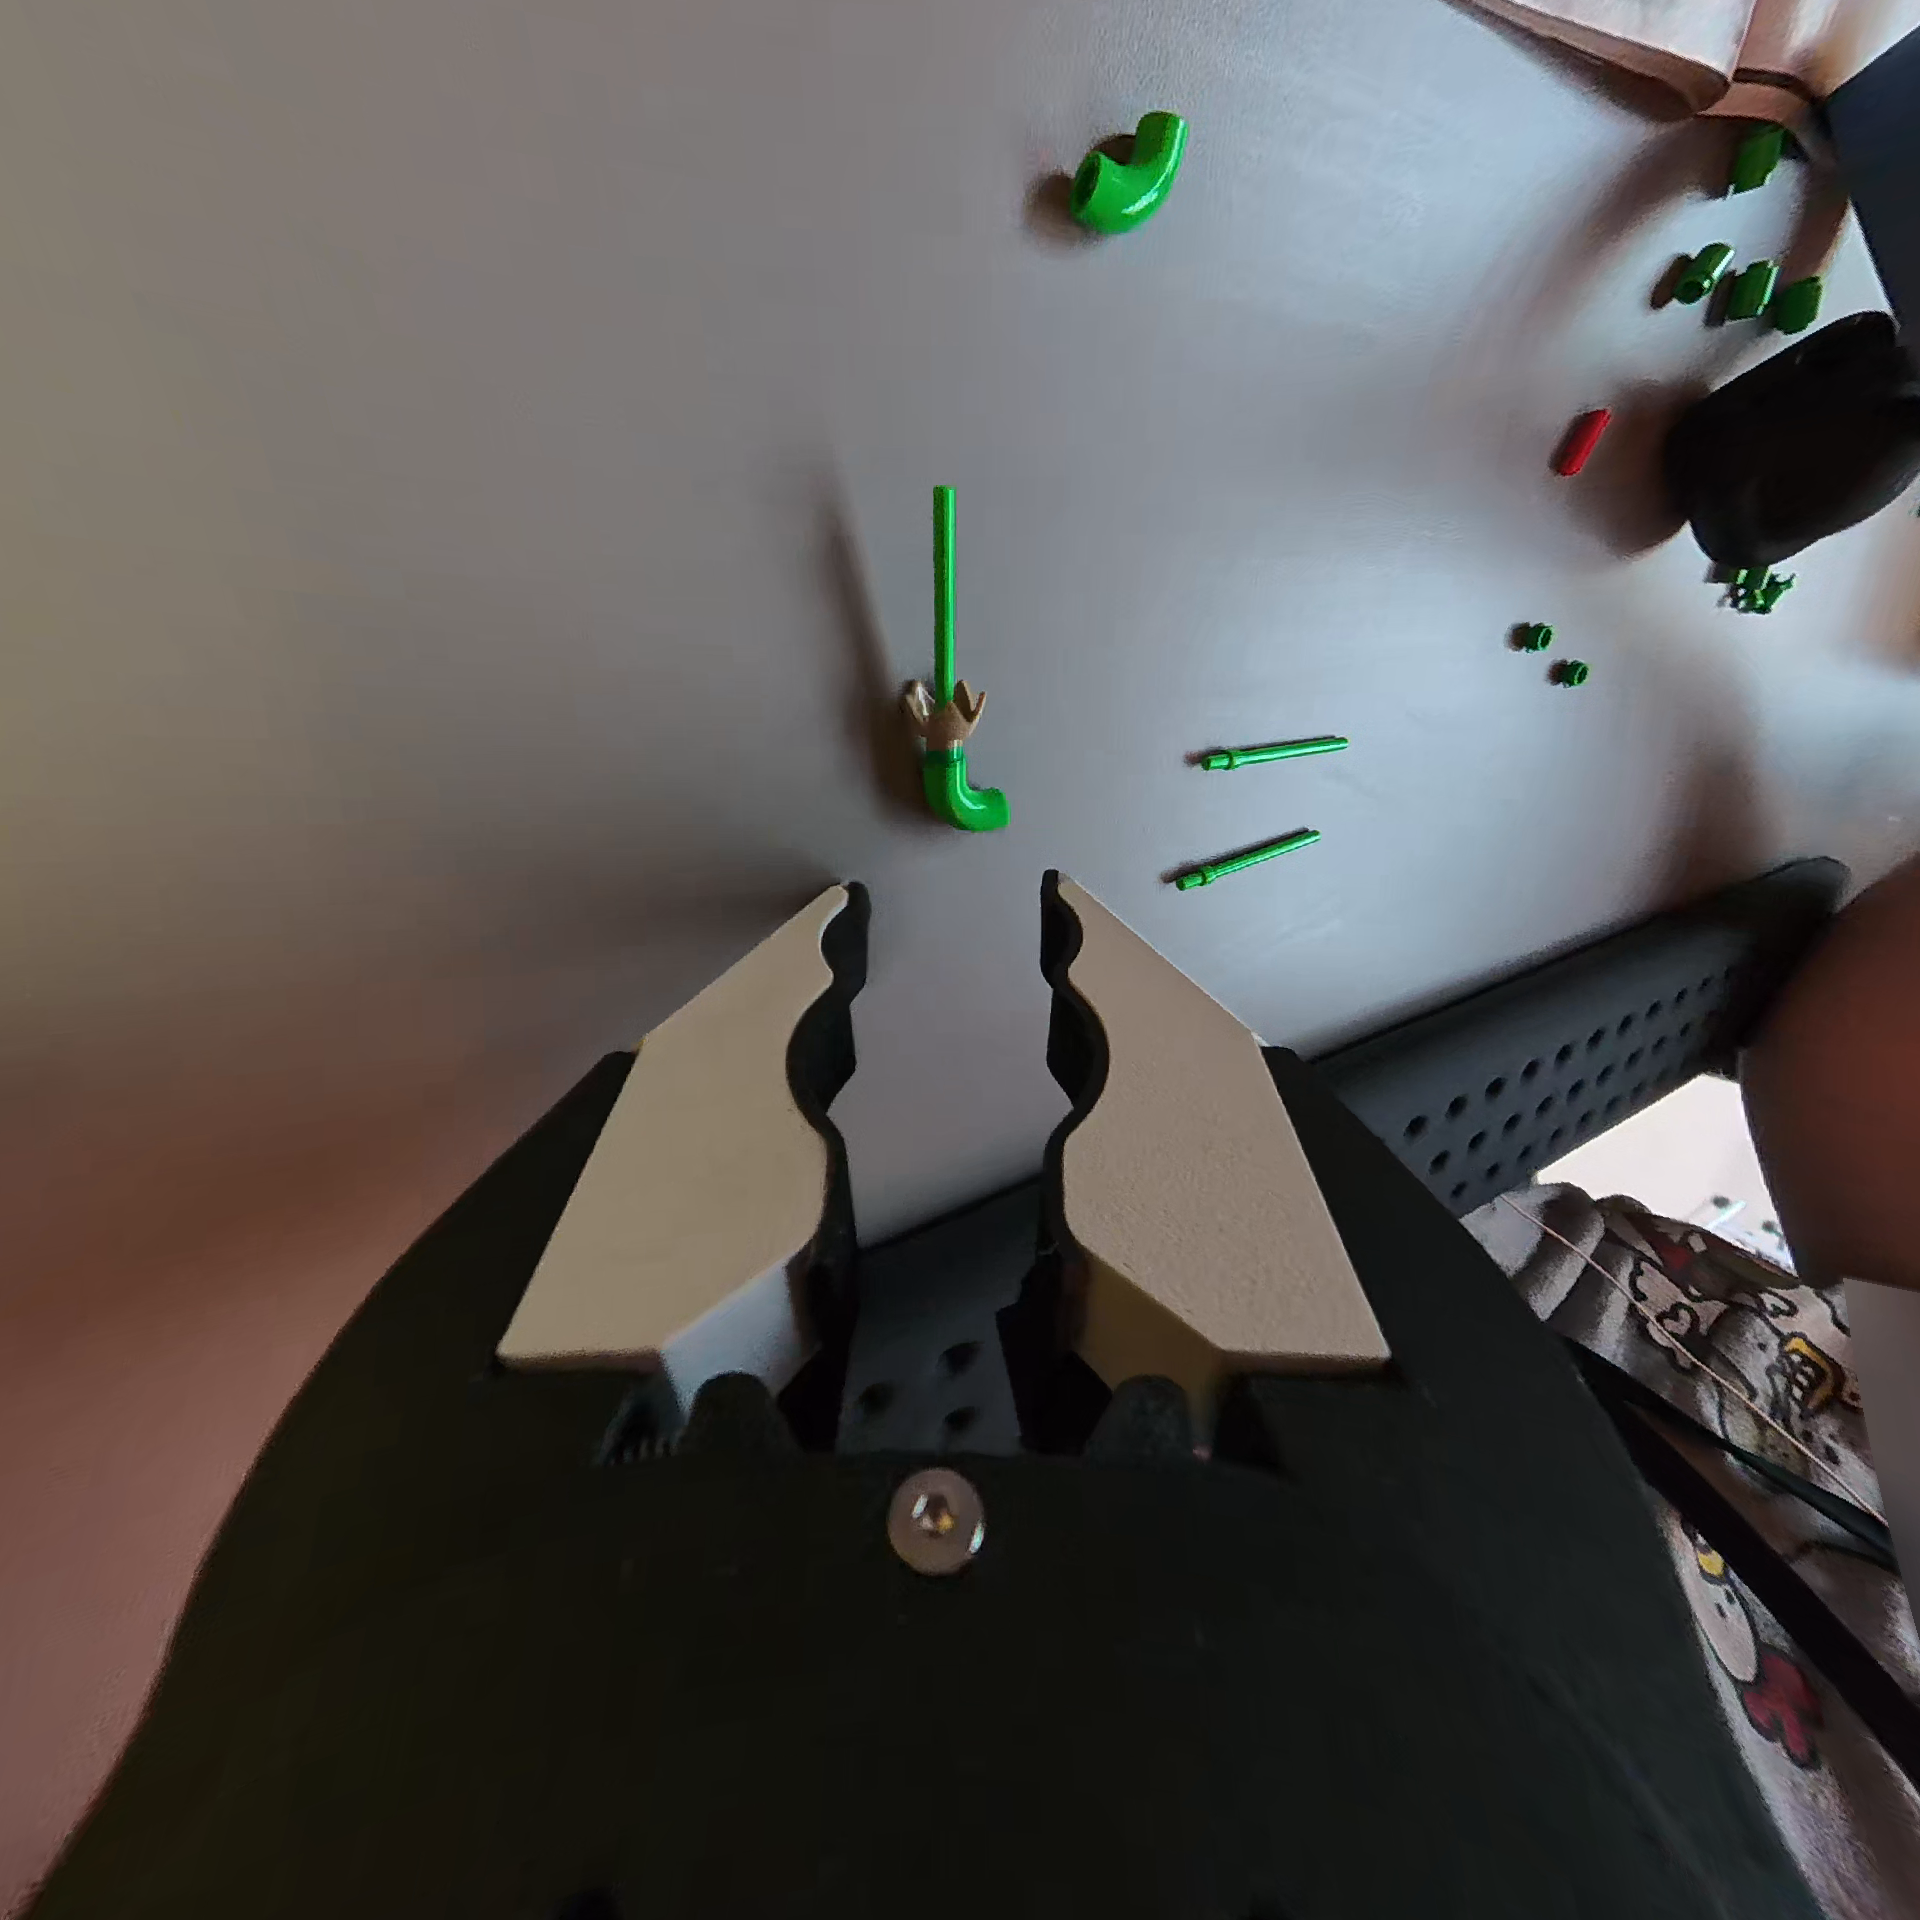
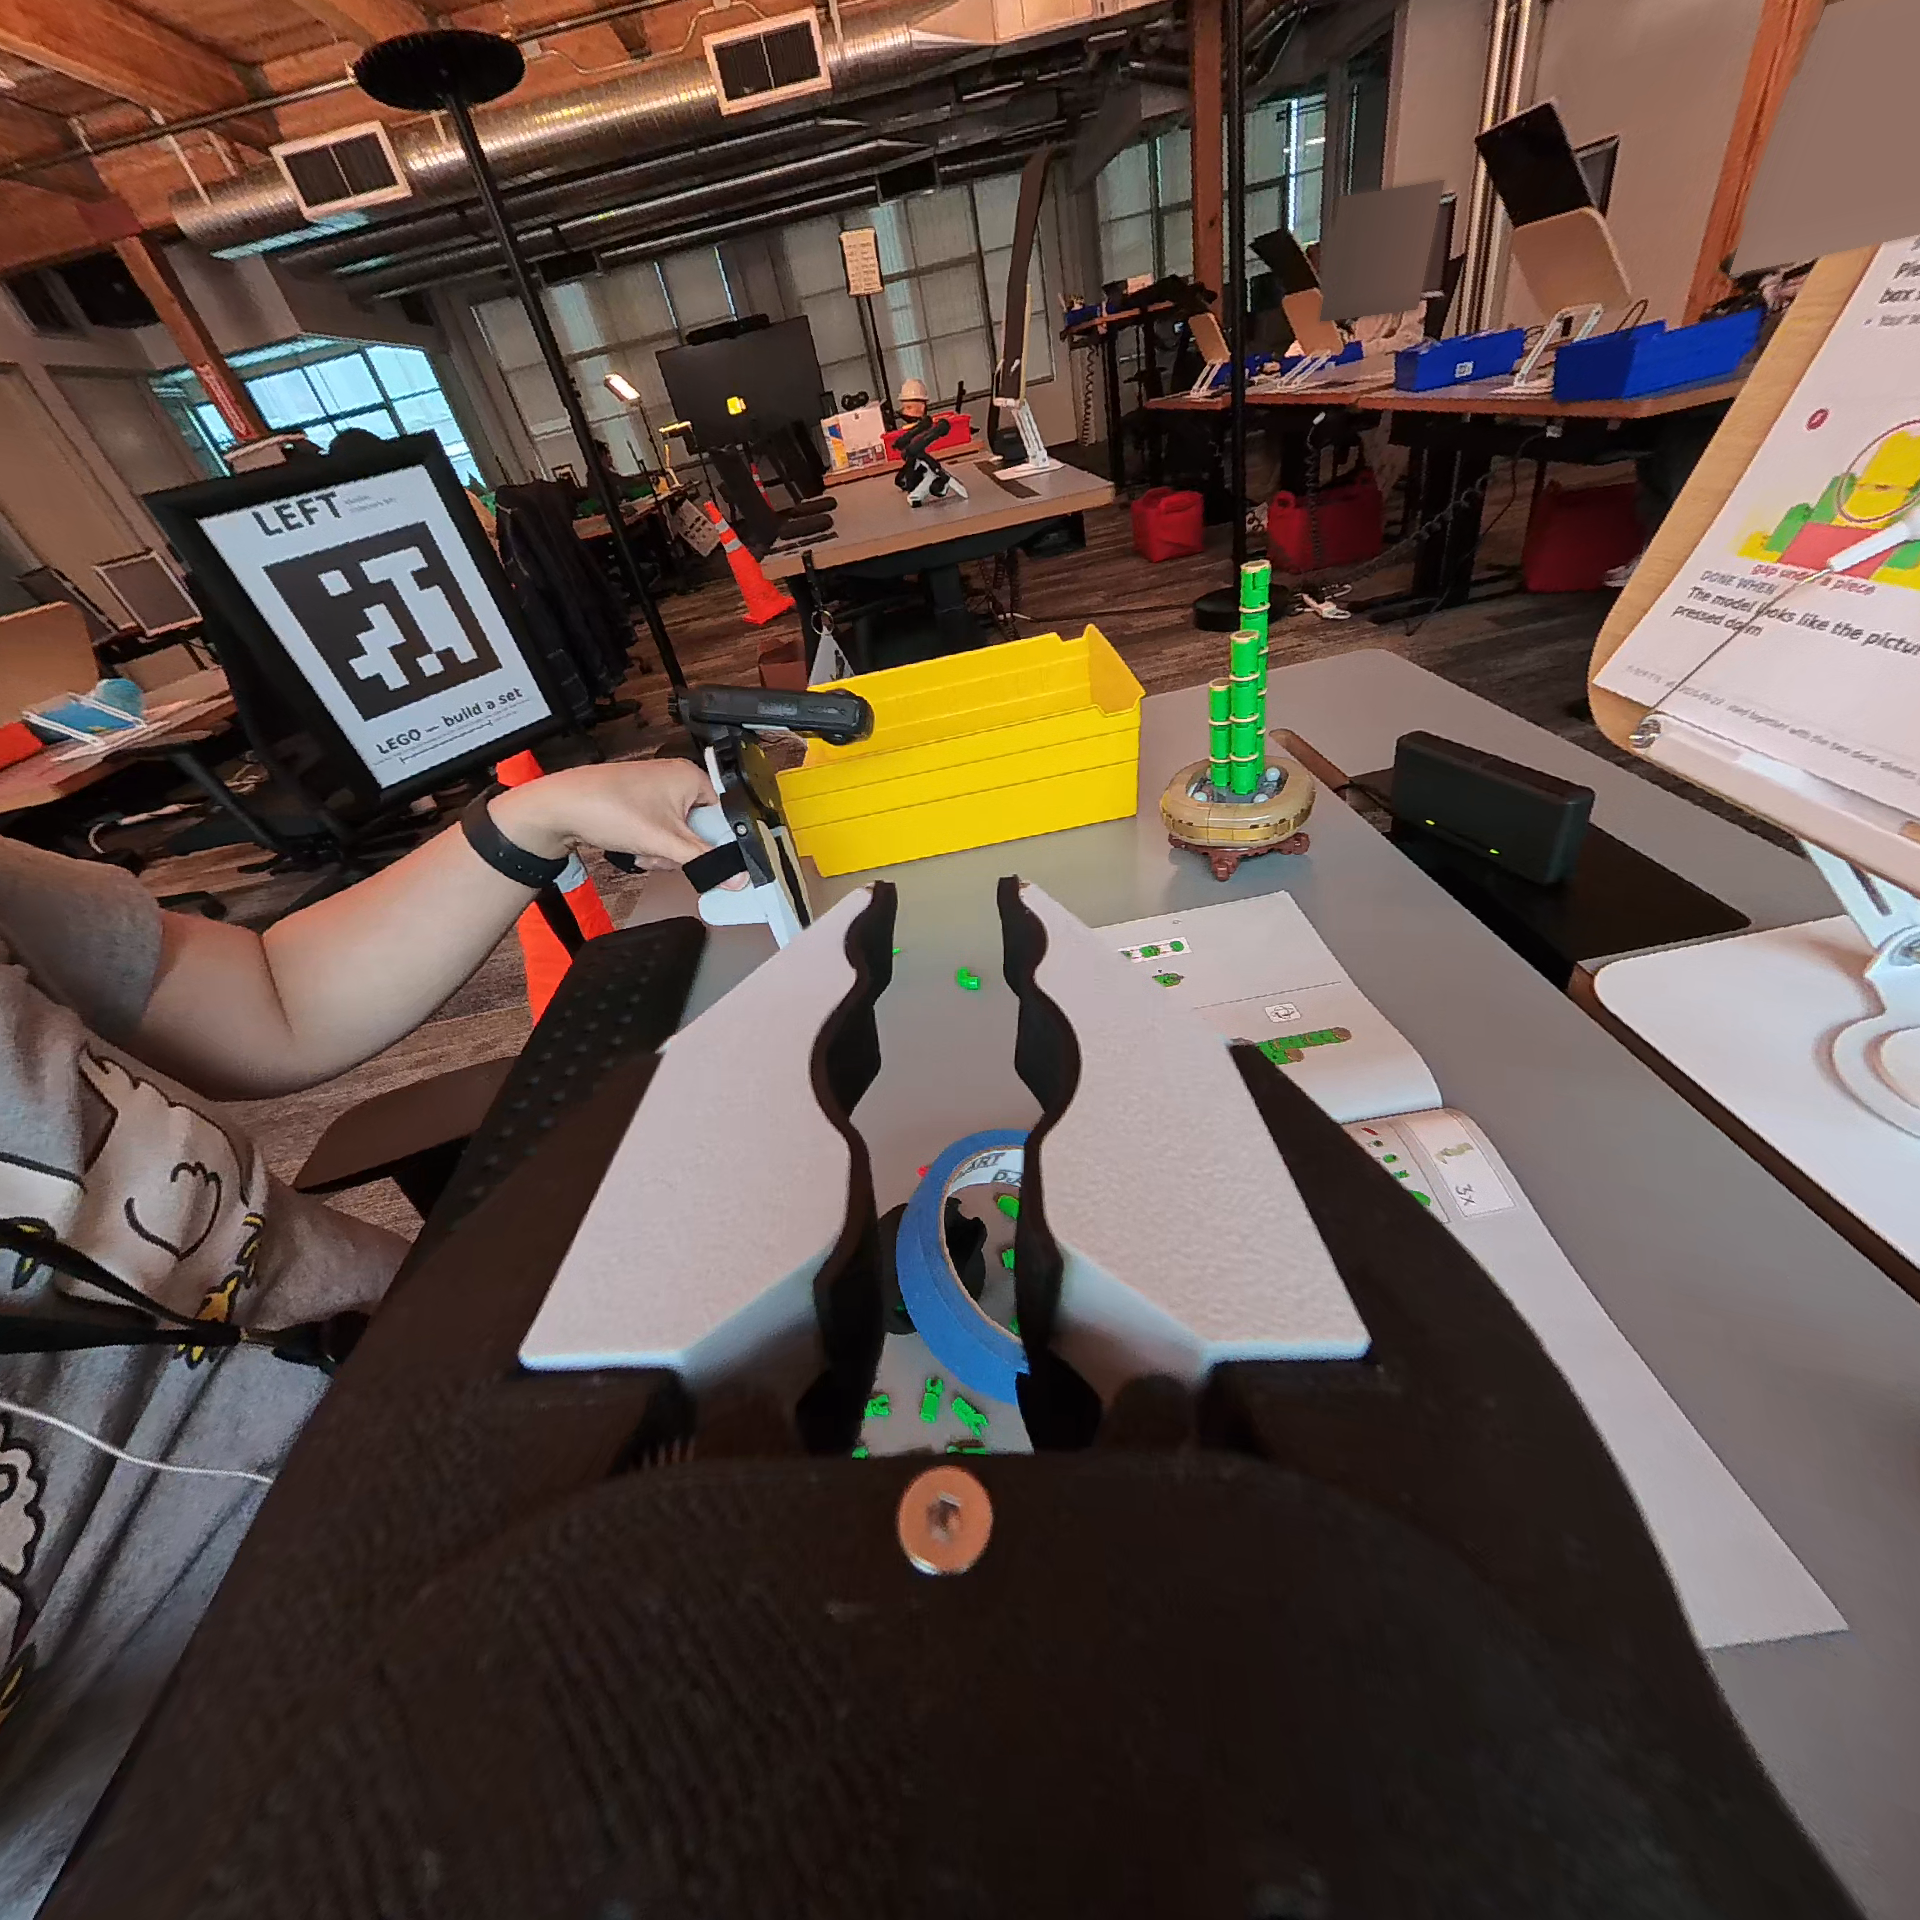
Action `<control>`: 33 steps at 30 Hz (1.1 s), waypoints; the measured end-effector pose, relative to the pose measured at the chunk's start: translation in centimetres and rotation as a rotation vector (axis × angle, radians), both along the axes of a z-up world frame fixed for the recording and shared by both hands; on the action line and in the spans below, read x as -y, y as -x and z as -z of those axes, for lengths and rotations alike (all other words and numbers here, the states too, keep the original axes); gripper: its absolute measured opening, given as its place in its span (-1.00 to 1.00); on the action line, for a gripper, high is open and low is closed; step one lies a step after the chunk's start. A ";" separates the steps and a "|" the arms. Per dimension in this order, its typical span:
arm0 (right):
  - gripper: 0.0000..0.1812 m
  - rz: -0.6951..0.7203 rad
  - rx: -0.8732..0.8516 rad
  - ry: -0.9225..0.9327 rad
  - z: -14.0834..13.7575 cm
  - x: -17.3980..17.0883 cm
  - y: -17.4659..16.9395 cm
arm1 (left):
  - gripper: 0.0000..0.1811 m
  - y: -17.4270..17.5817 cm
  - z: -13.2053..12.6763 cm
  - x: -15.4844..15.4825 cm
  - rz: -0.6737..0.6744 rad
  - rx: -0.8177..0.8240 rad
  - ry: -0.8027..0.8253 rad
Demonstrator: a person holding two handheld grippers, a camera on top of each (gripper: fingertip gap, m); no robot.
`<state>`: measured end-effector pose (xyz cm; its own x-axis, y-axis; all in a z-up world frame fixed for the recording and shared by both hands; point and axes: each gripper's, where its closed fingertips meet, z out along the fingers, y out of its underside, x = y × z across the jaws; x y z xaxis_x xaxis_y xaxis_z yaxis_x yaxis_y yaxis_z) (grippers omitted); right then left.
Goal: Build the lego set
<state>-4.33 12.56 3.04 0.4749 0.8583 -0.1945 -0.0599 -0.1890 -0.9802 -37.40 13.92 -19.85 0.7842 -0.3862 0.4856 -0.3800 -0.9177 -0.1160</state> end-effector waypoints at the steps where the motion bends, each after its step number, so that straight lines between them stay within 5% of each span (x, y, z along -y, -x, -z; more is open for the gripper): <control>1: -0.79 0.005 0.000 -0.002 -0.1 0.0 -0.1 | -0.62 0.1 -0.1 0.0 -0.004 -0.005 -0.009; 17: -0.70 0.167 0.108 -0.067 0.1 -0.8 -2.5 | -0.61 -1.9 -5.3 -1.2 0.018 0.127 -0.341; 25: -0.68 0.353 0.214 -0.175 -1.1 -1.0 -5.1 | -0.68 -8.9 -14.9 -0.5 0.258 0.431 -0.929; 29: -0.72 0.420 0.246 -0.246 -2.5 -0.6 -5.5 | -0.55 -11.4 -19.5 -1.0 0.255 0.527 -1.223; 33: -0.73 0.436 0.288 -0.290 -4.0 0.5 -4.7 | -0.56 -15.2 -24.0 -0.3 0.327 0.684 -1.319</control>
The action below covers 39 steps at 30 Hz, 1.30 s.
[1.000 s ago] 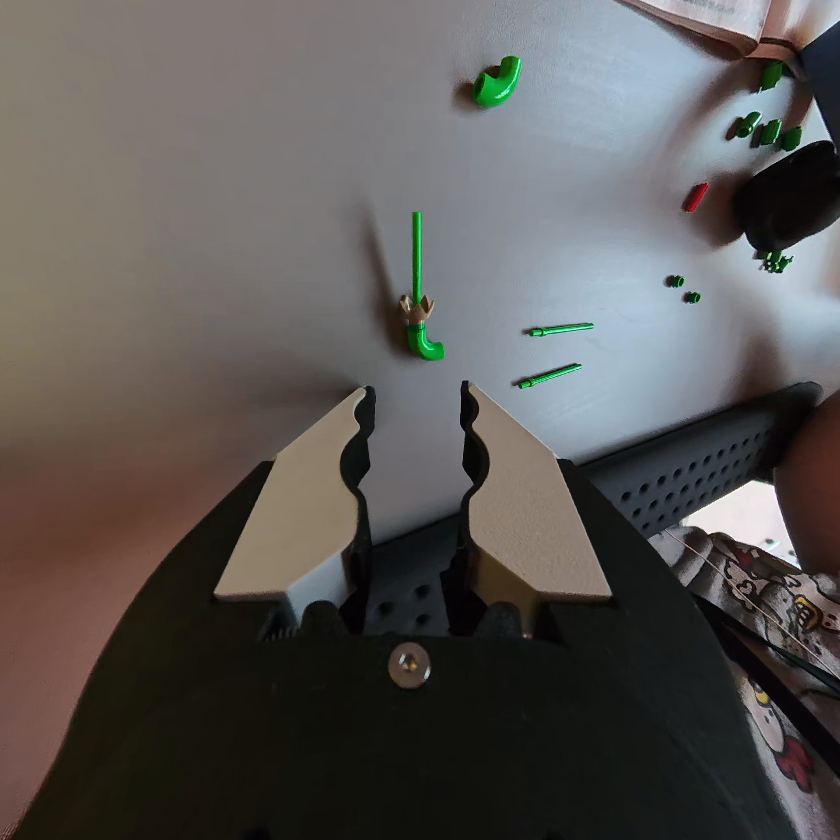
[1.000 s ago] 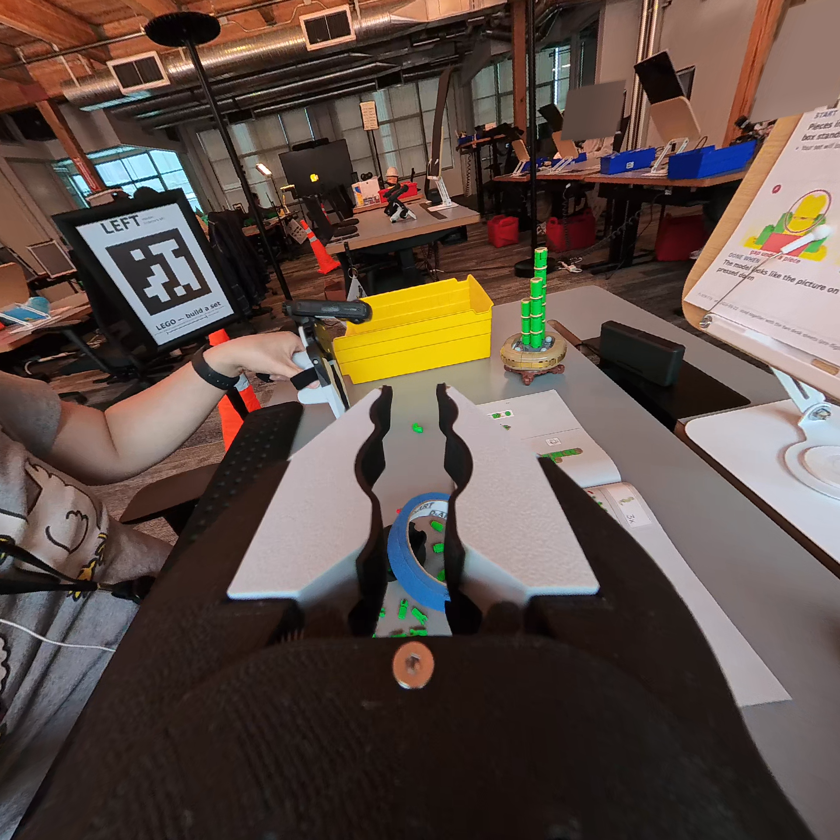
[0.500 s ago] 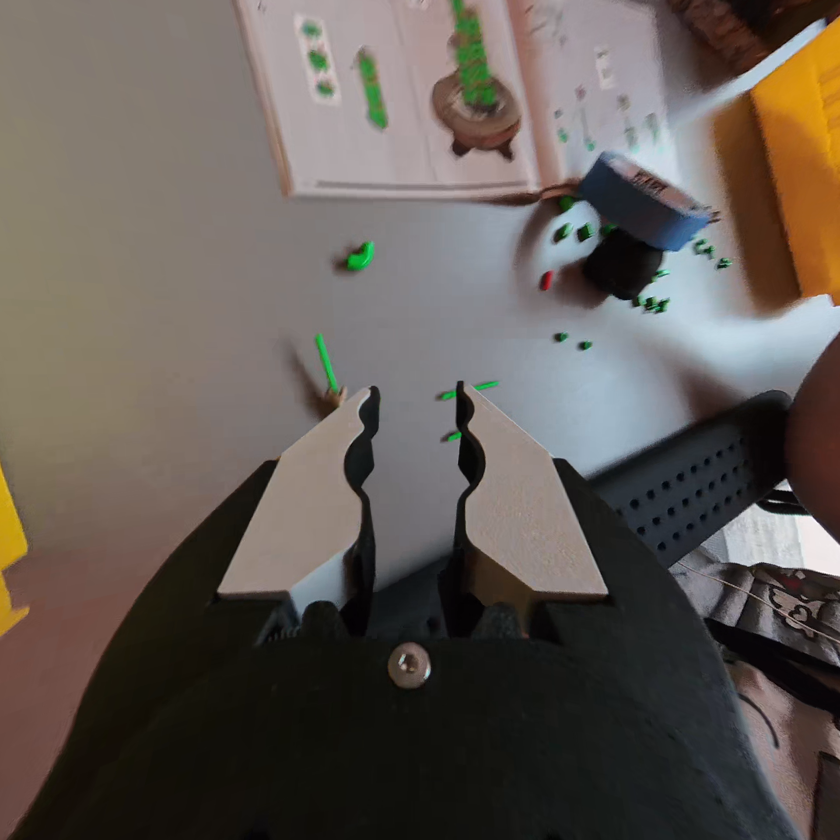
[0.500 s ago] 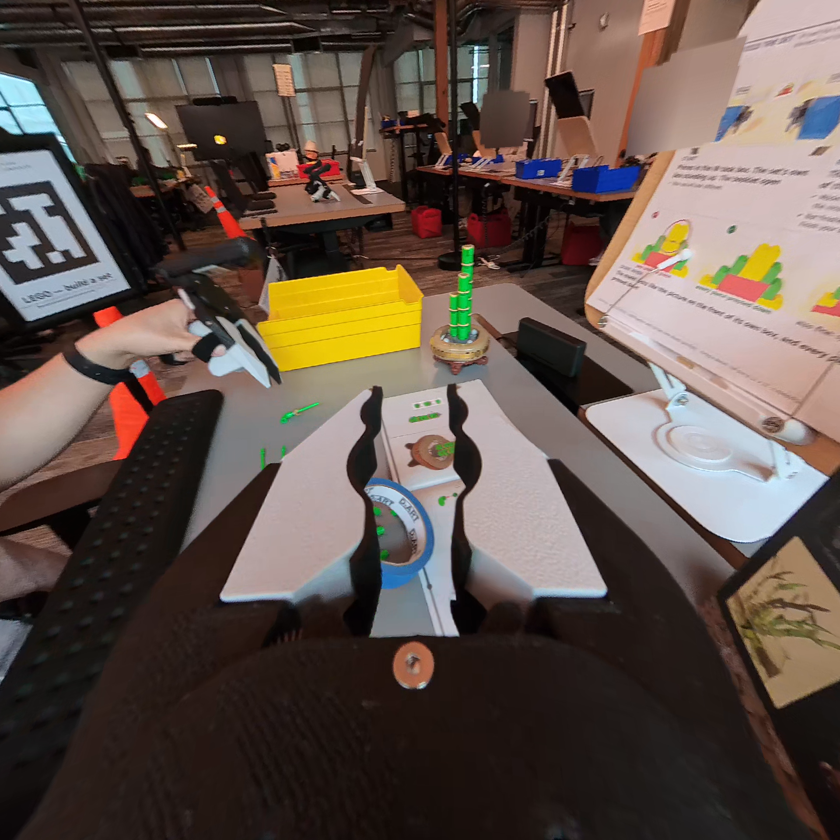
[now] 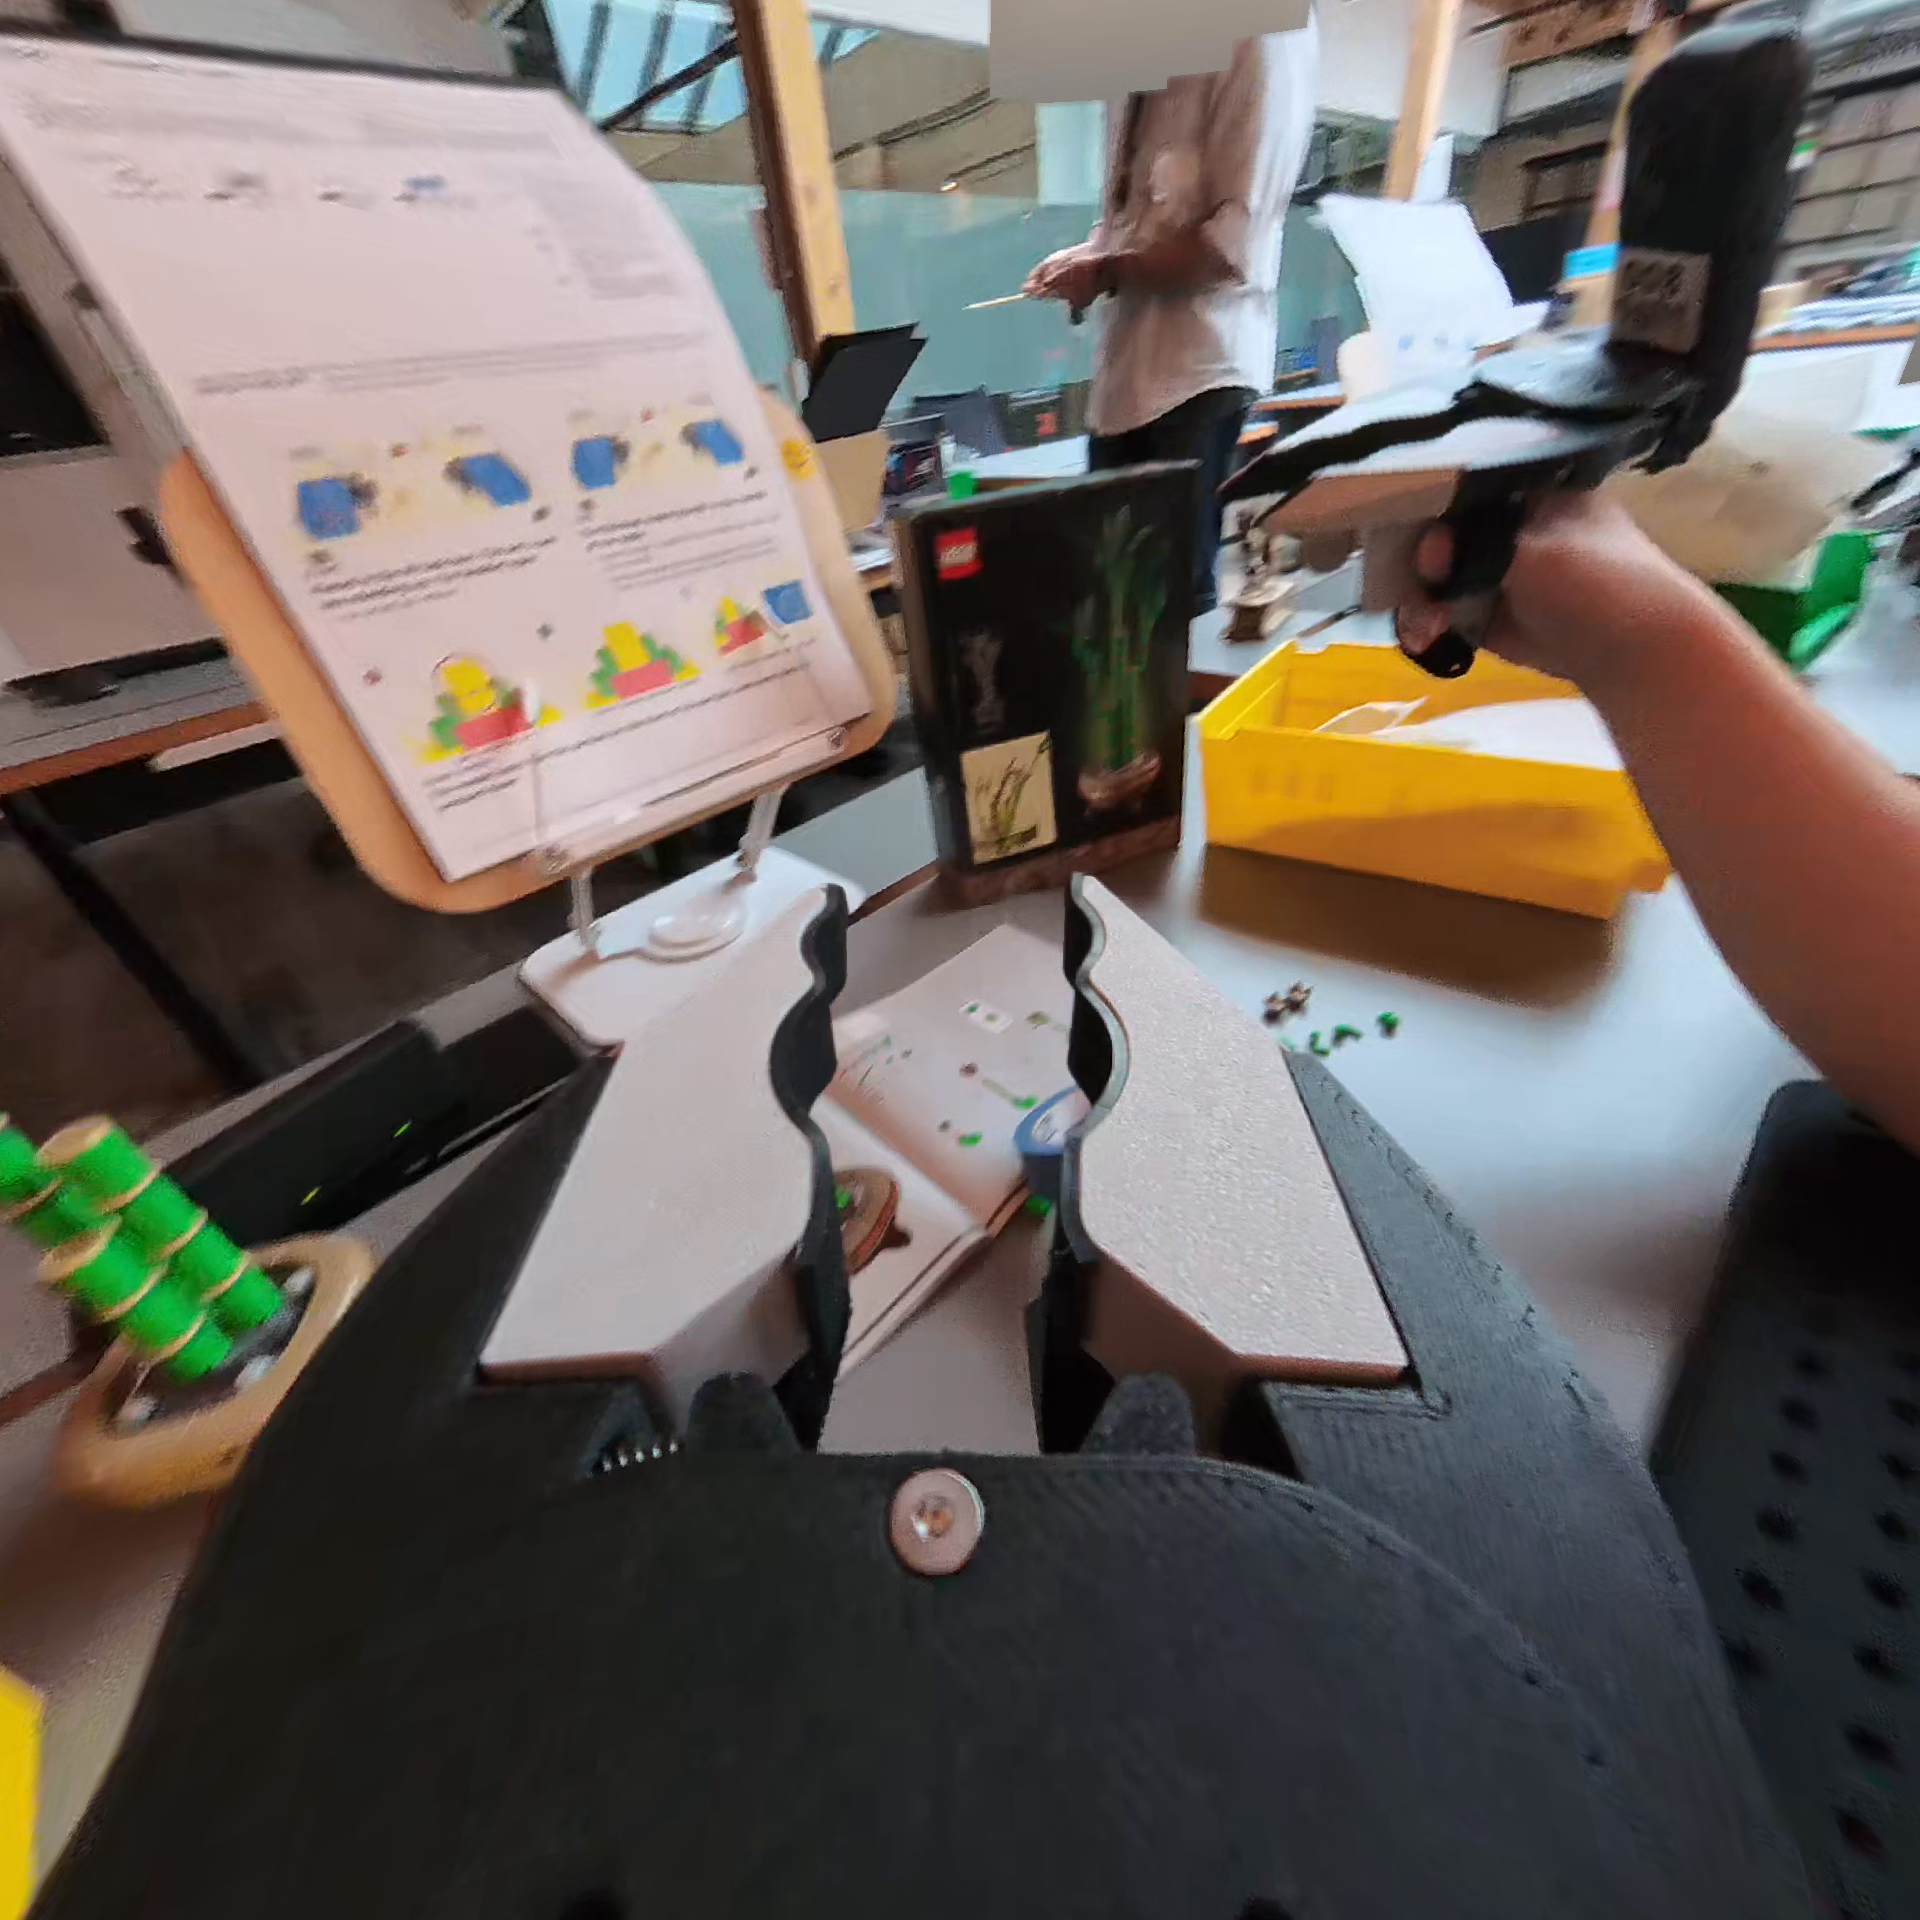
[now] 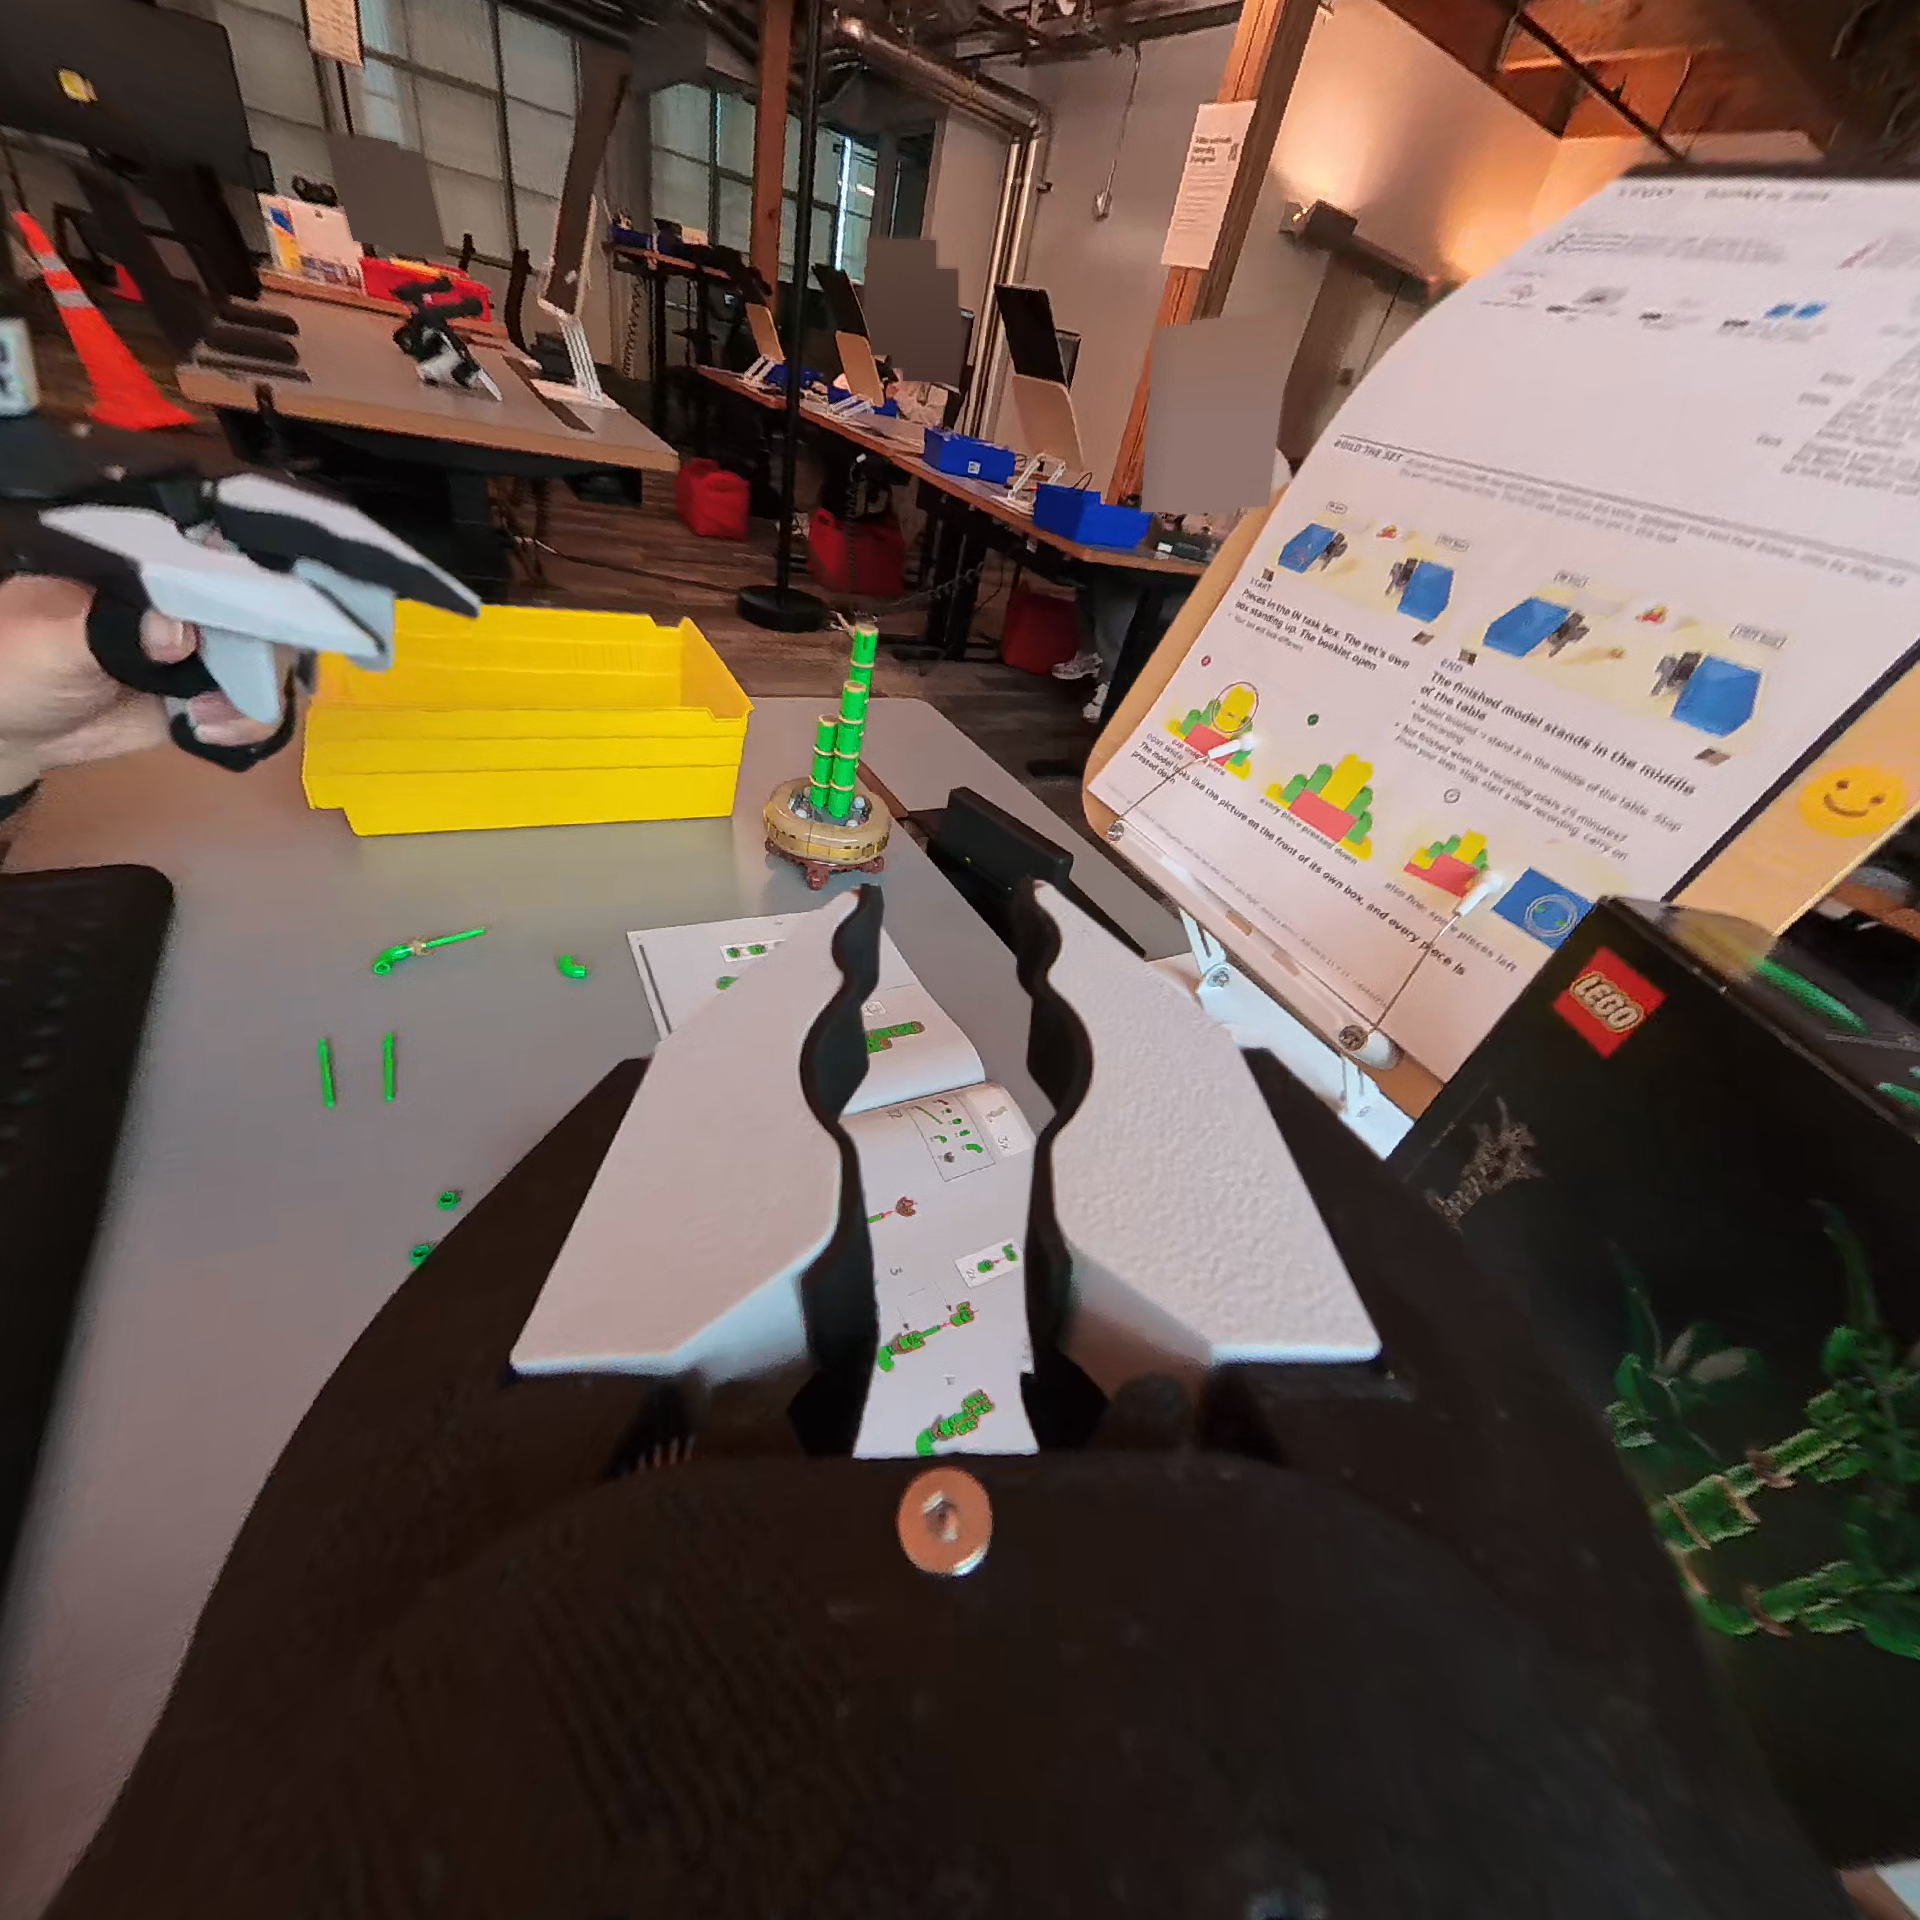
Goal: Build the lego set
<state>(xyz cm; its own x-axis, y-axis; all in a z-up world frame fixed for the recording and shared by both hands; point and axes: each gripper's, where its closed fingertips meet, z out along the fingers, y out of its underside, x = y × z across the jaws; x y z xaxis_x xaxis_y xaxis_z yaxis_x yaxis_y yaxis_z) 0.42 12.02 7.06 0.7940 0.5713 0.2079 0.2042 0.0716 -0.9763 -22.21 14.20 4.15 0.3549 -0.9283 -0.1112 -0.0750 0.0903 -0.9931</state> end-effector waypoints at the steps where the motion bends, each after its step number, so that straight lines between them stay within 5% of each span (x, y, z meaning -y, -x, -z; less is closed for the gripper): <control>1: -0.74 0.010 0.029 -0.003 -0.2 0.3 0.2 | -0.55 -1.2 -1.0 0.4 0.049 0.009 0.001; 8: -0.65 0.079 0.330 0.061 1.7 1.2 1.5 | -0.55 -7.5 -6.7 2.1 0.235 -0.017 -0.115; 17: -0.62 0.001 0.488 0.245 6.8 0.7 2.9 | -0.53 -8.3 -1.3 0.5 0.315 -0.224 -0.017; 39: -0.61 -0.159 0.662 0.369 11.9 1.0 7.1 | -0.52 -3.2 -2.7 -0.7 0.350 -0.163 0.045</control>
